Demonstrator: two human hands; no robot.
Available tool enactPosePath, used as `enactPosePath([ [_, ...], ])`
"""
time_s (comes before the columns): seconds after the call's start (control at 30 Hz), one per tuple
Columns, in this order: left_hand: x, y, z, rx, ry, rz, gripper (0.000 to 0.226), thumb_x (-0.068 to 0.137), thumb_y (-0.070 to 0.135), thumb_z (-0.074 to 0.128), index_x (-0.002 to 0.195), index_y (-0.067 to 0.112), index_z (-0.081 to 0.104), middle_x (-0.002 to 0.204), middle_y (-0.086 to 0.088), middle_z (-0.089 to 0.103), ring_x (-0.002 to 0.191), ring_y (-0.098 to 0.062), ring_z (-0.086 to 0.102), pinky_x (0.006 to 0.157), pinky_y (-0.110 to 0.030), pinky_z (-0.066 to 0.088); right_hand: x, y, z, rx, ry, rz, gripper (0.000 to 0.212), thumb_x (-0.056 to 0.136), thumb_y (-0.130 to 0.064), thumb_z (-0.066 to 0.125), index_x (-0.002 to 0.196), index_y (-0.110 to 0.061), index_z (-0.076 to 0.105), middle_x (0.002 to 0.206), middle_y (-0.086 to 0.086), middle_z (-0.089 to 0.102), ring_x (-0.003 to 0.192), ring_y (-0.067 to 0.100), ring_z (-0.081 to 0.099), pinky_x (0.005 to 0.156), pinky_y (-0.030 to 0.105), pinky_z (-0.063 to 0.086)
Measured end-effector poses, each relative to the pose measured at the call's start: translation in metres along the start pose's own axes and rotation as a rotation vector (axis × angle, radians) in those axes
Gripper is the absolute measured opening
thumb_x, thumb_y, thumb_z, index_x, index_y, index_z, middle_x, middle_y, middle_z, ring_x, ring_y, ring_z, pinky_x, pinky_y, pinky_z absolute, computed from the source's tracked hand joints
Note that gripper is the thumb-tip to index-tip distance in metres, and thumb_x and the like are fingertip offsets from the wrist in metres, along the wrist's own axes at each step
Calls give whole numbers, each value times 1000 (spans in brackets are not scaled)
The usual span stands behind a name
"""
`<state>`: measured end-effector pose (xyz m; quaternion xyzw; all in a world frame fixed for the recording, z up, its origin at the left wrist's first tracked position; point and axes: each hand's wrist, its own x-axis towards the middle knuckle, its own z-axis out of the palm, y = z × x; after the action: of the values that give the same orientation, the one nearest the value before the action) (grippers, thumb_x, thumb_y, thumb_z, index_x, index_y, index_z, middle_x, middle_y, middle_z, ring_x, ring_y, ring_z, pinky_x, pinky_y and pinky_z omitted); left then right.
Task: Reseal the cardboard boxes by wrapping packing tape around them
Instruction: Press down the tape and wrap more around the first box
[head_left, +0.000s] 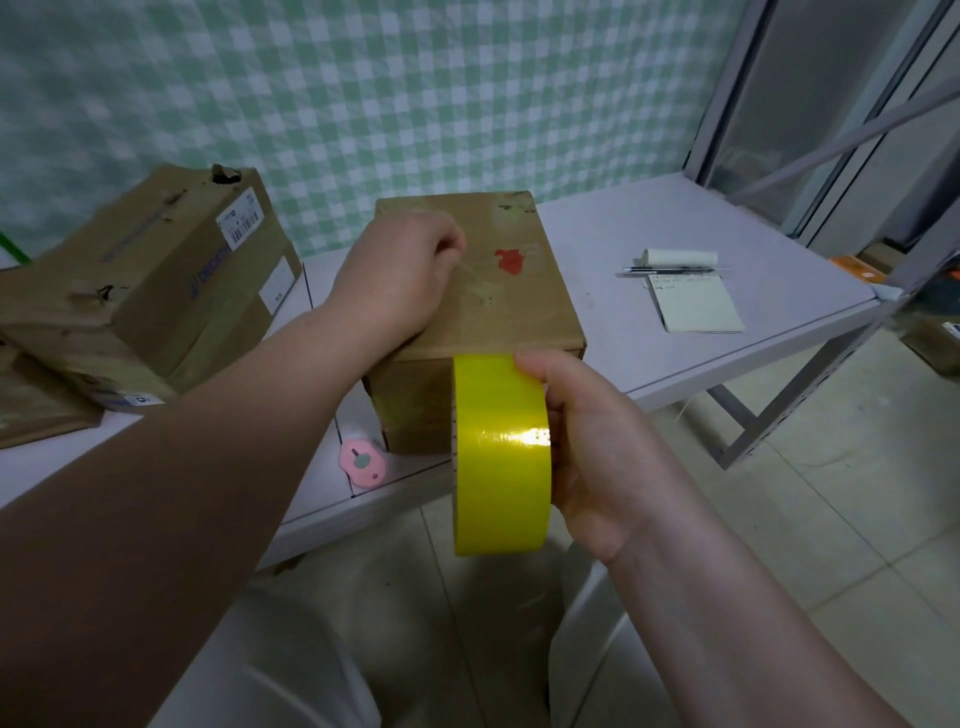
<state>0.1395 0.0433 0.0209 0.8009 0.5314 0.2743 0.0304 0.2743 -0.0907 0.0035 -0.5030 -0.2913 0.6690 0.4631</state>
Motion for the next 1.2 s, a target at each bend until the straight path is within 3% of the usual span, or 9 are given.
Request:
enactPosePath([
  [0.07,-9,1,-15,-34,-55,141,36,92,4,41,118,14,65,120,1,62,113,-14,51,88,-15,29,1,-1,-2,1,-3,6,22,87,-39,58,82,-18,62,66,1,59,60,15,59,63,29,48],
  [0.13,-18,0,-27,-125,-293,264,54,81,10,37,131,20,55,133,13,48,132,-8,35,106,-20,21,2,-2,-4,7,2,7,22,87,-39,58,79,-19,61,67,2,57,61,16,57,64,30,46],
  [0.23,-28,-4,-32,-41,-741,263,71,76,28,37,144,41,20,145,29,11,140,1,-1,119,-37,-2,2,-3,-4,35,16,6,20,85,-38,60,86,-18,65,76,8,57,67,22,56,64,32,45],
  [0.3,-30,-10,-28,124,-825,329,85,74,32,42,146,41,-1,147,28,-9,137,2,-15,117,-41,-10,1,-4,-4,48,8,9,20,85,-37,60,88,-18,66,79,9,57,69,23,56,62,31,45],
  [0.47,-23,-20,-22,292,-809,440,107,77,24,66,138,45,-20,145,24,-23,136,-6,-26,115,-46,-10,1,-3,-4,43,13,1,20,85,-36,61,90,-18,68,82,11,58,74,26,57,66,35,46],
  [0.67,-17,-22,-17,273,-753,423,107,77,28,69,139,46,-16,146,27,-18,136,-6,-23,115,-48,-9,-2,-5,-4,36,10,13,22,85,-36,62,93,-17,70,80,9,63,64,20,62,55,29,52],
  [0.83,-22,-17,-13,280,-667,354,105,78,32,68,147,36,-11,153,22,-12,144,-13,-14,116,-51,-5,-2,-5,-4,34,23,16,25,85,-39,62,97,-18,71,82,9,66,66,20,64,57,29,52],
  [0.97,-25,-11,-8,296,-594,310,104,79,38,68,149,32,-8,158,15,-8,145,-17,-11,116,-52,-2,-3,-3,-6,-40,-4,-18,33,83,-46,64,105,-22,71,95,4,75,80,18,70,65,30,53],
  [1.2,-22,-6,-5,310,-584,266,106,77,44,70,150,30,-6,159,10,-4,146,-20,-5,116,-56,3,-3,-2,-9,-249,62,-97,31,83,-40,67,95,-11,69,93,8,69,83,22,64,65,29,45],
])
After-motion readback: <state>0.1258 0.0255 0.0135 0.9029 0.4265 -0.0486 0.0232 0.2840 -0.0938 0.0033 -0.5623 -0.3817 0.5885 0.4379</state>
